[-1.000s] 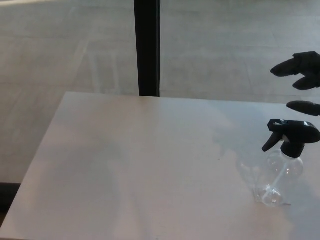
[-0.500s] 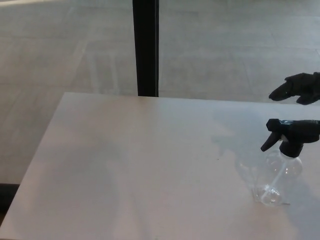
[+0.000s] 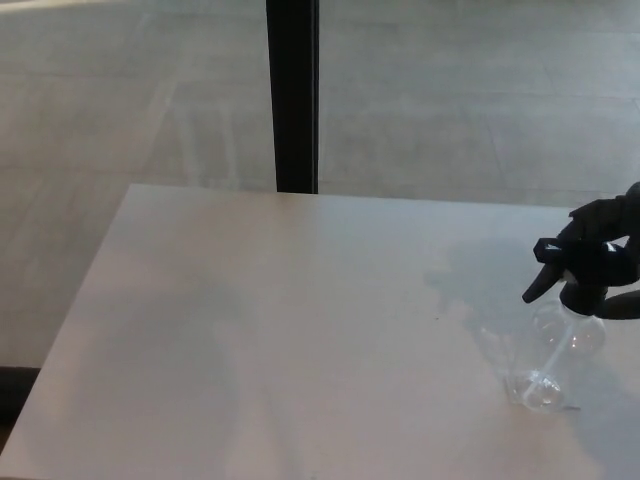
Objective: The robot uses its right hand to grab and lift the lid of the spray bottle kept in the middle of the desk and places the lid on the right side of the bottle
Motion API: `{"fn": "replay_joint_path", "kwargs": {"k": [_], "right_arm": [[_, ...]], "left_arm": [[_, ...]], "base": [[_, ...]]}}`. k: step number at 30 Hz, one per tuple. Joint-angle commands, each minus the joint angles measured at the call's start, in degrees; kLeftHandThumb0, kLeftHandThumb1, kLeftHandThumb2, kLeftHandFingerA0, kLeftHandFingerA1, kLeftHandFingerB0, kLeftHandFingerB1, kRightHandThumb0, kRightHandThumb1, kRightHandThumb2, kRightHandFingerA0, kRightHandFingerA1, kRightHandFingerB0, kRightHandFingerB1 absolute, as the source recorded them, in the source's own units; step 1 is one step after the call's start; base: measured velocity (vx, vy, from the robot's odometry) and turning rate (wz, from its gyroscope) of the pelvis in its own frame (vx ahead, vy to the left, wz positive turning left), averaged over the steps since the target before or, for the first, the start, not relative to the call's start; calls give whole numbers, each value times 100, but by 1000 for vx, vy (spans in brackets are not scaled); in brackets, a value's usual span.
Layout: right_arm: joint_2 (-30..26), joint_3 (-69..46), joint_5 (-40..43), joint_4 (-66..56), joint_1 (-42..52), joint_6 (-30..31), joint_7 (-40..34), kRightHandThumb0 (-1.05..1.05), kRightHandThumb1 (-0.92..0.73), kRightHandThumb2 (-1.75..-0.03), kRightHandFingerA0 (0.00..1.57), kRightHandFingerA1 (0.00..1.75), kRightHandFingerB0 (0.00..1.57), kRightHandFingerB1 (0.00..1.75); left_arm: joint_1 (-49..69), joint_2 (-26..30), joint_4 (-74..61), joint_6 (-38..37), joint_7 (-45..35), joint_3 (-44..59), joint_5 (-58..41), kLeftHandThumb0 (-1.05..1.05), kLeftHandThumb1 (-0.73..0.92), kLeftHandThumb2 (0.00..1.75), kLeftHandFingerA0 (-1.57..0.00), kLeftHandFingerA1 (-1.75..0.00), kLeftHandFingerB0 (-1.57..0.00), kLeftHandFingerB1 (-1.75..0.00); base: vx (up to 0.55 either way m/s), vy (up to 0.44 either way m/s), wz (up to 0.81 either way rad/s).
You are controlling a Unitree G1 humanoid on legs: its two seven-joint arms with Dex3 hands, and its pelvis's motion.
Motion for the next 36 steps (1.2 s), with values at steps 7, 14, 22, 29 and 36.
{"fn": "replay_joint_path", "kwargs": {"k": [7, 14, 22, 29, 36], "right_arm": [[122, 55, -1244, -34, 362, -331, -965, -47, -76, -63, 78, 119, 48, 38], [538, -111, -1344, -113, 624, -454, -1586, -38, -74, -66, 76, 146, 53, 39], [797, -308, -1469, -212, 787, -657, -1930, -31, -78, -66, 70, 156, 56, 39], [1038, -576, -1393, -86, 1004, -951, -2281, -27, -70, -85, 81, 169, 79, 114], [871, -767, -1410, 88, 934, -1105, -2346, -29, -70, -74, 83, 173, 75, 114]], "left_arm": [[53, 34, 15, -102, 76, -65, 8, -83, 87, 66, -56, -49, -40, -40], [44, -3, 13, -51, 77, -17, -62, -81, 88, 66, -57, -49, -41, -40], [62, -17, 19, -102, 59, -32, -47, -82, 88, 66, -55, -48, -39, -39], [99, -39, 15, -121, 53, -66, -26, -84, 89, 66, -56, -48, -39, -39], [110, -13, -1, -115, 61, -22, -63, -84, 88, 66, -56, -49, -40, -40]], "base": [[0, 0, 0], [0, 0, 0], [0, 0, 0], [0, 0, 0], [0, 0, 0]]}}
